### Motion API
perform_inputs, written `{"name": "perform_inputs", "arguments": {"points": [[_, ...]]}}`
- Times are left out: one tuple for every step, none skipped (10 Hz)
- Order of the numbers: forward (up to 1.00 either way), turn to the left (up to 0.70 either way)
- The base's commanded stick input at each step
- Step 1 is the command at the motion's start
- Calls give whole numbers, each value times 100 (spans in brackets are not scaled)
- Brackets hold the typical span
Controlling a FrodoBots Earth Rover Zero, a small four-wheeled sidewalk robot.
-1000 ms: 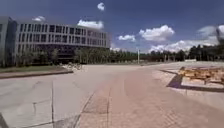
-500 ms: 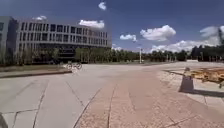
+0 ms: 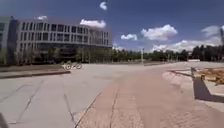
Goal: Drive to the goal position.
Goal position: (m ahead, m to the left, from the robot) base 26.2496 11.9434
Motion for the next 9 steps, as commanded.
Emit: {"name": "perform_inputs", "arguments": {"points": [[85,0],[85,0],[85,0],[85,0],[85,0],[85,5],[85,34],[85,34],[85,34]]}}
